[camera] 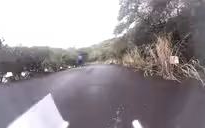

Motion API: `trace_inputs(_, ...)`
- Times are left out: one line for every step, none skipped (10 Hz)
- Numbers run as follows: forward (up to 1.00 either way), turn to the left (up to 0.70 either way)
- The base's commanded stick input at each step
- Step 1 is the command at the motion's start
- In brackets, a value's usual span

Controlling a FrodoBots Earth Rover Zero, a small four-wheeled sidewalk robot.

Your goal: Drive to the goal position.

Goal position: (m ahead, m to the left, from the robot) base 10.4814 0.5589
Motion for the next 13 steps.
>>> trace_inputs(1.0, 0.0)
trace_inputs(1.0, 0.0)
trace_inputs(1.0, 0.0)
trace_inputs(1.0, 0.0)
trace_inputs(1.0, 0.0)
trace_inputs(1.0, 0.0)
trace_inputs(1.0, 0.0)
trace_inputs(1.0, 0.0)
trace_inputs(1.0, 0.0)
trace_inputs(1.0, 0.0)
trace_inputs(1.0, 0.0)
trace_inputs(1.0, 0.0)
trace_inputs(1.0, 0.0)
